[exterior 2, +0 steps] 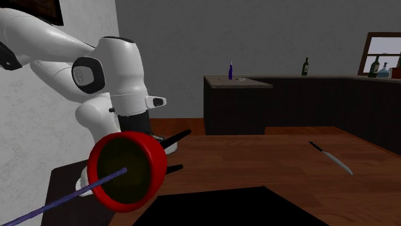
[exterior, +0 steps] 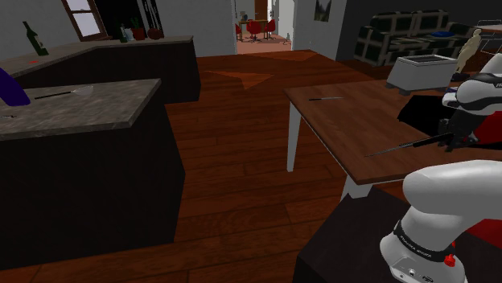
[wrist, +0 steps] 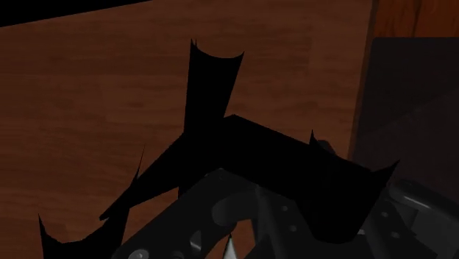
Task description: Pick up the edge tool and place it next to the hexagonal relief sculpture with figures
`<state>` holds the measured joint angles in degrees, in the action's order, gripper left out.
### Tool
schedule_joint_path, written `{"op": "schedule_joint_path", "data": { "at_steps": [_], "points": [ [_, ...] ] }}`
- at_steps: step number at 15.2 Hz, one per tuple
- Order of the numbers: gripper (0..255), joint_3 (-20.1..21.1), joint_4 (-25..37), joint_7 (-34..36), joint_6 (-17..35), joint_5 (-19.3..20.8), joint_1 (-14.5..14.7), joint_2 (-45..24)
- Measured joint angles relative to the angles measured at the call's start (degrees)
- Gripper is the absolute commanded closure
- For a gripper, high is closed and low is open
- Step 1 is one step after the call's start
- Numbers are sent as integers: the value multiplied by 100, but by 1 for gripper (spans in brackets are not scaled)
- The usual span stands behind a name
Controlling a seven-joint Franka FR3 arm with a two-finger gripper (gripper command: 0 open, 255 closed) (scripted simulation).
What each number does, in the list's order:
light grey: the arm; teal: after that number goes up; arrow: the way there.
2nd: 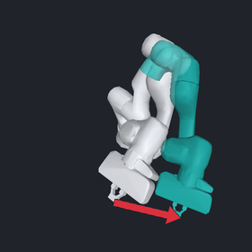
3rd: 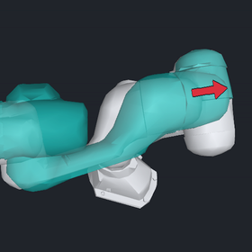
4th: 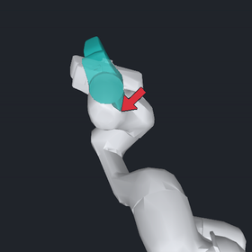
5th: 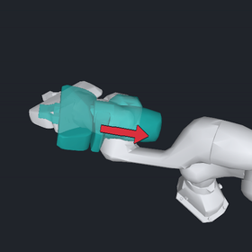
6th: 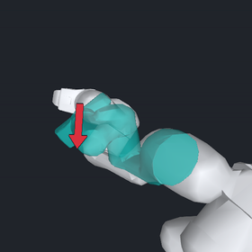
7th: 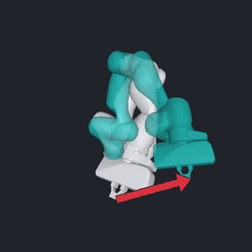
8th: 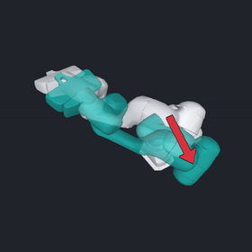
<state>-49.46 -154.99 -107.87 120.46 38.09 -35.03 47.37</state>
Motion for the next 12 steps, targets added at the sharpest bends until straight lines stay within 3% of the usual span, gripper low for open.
{"op": "schedule_joint_path", "data": {
  "at_steps": [4,11,12],
  "points": [
    [255,-42,-163,-118,189,30,-213,9],
    [255,-255,-104,-11,92,156,3,135],
    [0,-329,-97,24,87,190,69,189]
  ]
}}
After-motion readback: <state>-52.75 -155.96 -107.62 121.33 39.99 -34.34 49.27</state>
